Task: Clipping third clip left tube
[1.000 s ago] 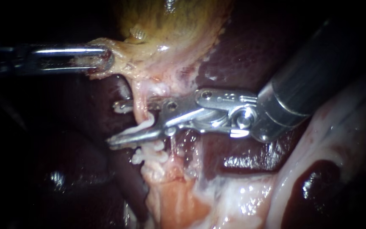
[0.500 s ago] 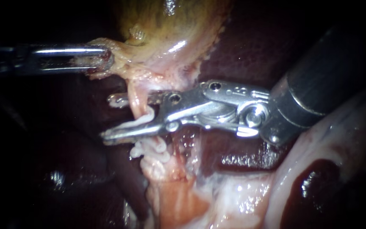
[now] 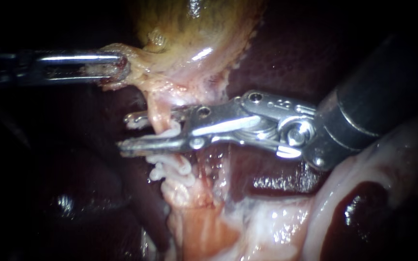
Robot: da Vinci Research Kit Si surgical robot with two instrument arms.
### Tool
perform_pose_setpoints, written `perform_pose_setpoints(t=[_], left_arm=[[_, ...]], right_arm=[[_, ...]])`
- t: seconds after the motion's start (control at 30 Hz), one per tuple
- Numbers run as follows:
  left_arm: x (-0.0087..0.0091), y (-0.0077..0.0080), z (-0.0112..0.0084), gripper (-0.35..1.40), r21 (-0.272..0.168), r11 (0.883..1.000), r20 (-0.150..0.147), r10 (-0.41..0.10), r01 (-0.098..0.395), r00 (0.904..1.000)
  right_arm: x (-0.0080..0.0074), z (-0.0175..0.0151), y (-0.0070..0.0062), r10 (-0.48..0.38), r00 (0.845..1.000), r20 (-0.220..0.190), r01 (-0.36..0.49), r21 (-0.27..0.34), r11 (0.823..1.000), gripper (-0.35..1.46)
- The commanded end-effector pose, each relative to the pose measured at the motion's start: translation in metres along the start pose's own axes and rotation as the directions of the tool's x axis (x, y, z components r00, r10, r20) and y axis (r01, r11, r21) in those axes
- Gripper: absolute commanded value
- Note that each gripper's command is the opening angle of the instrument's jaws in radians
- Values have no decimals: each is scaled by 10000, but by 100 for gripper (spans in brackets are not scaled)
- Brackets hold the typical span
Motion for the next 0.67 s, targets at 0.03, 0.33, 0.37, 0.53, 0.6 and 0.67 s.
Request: perform_pose_setpoints(t=[0.03, 0.33, 0.37, 0.53, 0.6, 0.67], left_arm=[[0, 0, 0, -35, -6, 10000, 1, -2, 2, 10000], [1, 0, 0, -35, -8, 10000, 2, -6, 6, 10000], [1, 0, 0, -35, -8, 10000, 2, -6, 6, 10000], [1, 0, 0, -35, -8, 10000, 2, -6, 6, 10000], [1, 0, 0, -35, -8, 10000, 2, -6, 6, 10000], [1, 0, 0, -35, -8, 10000, 2, -6, 6, 10000]], right_arm=[[0, 1, 0, 102, 9999, 23, -102, 98, 9999, -20], [0, -1, -1, 502, 9987, 72, -504, 293, 9983, -35], [0, -1, 0, 499, 9987, 75, -501, 303, 9983, -35], [-1, -2, 1, 495, 9987, 79, -497, 316, 9983, -35], [-1, -2, 1, 493, 9988, 80, -495, 319, 9983, -35], [-3, -2, 2, 486, 9988, 100, -489, 386, 9981, -35]])
